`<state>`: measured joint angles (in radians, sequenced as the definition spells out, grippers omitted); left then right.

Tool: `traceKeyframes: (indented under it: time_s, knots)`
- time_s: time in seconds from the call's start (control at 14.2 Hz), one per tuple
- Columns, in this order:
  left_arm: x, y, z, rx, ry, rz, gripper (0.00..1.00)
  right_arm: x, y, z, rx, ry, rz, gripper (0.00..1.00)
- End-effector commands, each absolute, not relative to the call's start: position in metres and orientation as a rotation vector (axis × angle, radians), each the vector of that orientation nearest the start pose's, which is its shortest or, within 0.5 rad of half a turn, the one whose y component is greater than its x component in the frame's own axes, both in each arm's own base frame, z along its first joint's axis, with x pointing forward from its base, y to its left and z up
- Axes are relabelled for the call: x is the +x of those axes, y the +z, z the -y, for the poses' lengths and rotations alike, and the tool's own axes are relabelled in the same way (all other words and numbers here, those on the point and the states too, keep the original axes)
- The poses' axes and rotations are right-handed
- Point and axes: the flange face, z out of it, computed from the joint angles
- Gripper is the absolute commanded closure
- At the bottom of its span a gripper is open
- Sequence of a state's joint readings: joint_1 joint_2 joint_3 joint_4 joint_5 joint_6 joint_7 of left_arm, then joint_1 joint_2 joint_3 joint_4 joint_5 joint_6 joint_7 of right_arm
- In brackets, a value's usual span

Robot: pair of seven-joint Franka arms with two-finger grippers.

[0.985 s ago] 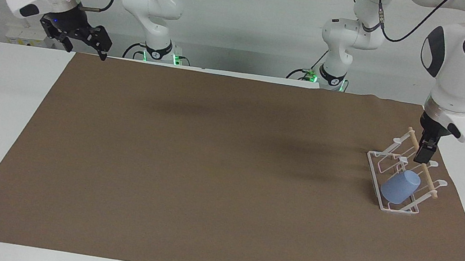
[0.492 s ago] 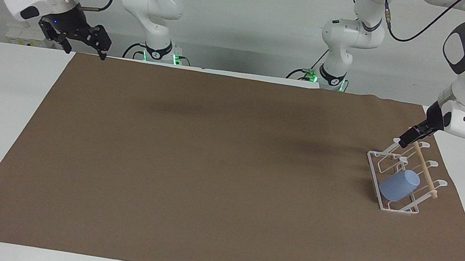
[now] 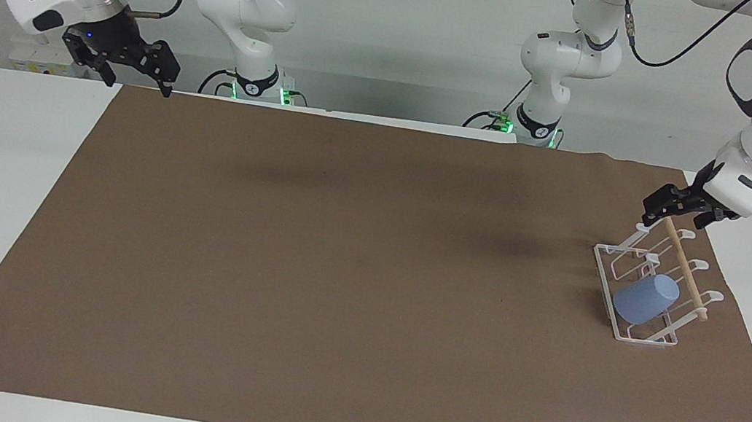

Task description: Hang cup on cup holder

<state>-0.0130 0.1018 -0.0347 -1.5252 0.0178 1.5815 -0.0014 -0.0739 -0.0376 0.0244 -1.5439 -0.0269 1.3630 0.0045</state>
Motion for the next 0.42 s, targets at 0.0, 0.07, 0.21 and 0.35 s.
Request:
traceKeyframes:
  time_s: [0.0,0.07,0.21,0.35]
  knots:
    - [0.585,0.622,0.020,-3.159,-0.094,-0.033,0.00,0.517,0.640,0.034,-3.140,0.215,-0.072,0.01]
    - [0.582,0.627,0.019,-3.159,-0.101,-0.028,0.00,0.517,0.640,0.034,-3.140,0.215,-0.072,0.01]
    - [0.577,0.633,0.021,-3.154,-0.111,-0.038,0.00,0.518,0.640,0.034,-3.141,0.203,-0.072,0.01]
    - [0.574,0.632,0.026,-3.153,-0.080,-0.048,0.00,0.518,0.640,0.033,-3.143,0.204,-0.070,0.01]
